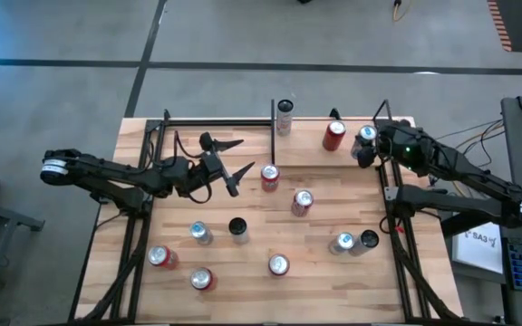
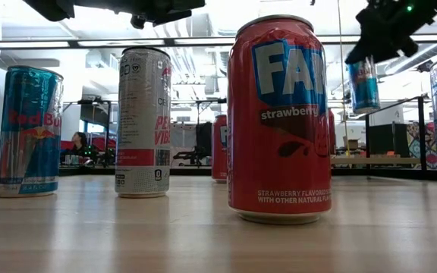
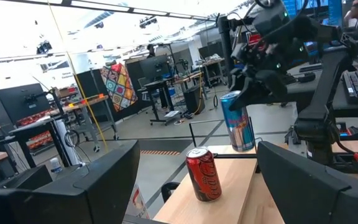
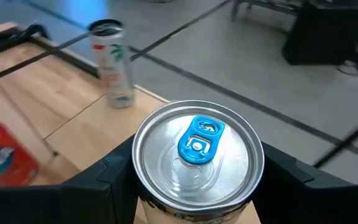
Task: Place canned beverage on shelf
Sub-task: Put the top blue soda can on the shelf
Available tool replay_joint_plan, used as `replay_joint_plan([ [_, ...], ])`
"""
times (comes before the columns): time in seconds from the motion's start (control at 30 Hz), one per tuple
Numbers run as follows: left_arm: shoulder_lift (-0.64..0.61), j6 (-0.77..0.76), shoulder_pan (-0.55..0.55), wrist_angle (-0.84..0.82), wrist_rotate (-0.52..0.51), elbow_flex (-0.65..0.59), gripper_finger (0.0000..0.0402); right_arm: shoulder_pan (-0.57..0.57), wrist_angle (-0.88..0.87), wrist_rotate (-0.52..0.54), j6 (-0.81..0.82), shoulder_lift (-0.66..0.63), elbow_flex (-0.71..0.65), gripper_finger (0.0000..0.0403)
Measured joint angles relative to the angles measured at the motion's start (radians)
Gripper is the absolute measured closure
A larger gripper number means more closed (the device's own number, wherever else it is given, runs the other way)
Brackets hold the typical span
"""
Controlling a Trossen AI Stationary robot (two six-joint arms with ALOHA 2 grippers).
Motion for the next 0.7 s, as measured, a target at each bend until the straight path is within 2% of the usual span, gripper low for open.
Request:
replay_joint_plan([
  [0.1,0.000,0.000,0.000,0.000,0.000,0.000,0.0091,0.000,0.007,0.054,0.068,-0.017,-0.043,0.0182],
  [0.2,0.000,0.000,0.000,0.001,0.000,0.000,0.0091,0.000,0.038,0.062,0.109,-0.017,-0.090,0.0182],
  [0.53,0.000,0.000,0.000,0.002,0.000,0.000,0.0091,0.000,0.145,0.066,0.078,-0.017,-0.223,0.0182],
  [0.7,0.000,0.000,0.000,0.002,0.000,0.000,0.0091,0.000,0.196,0.123,0.096,-0.017,-0.257,0.0182],
])
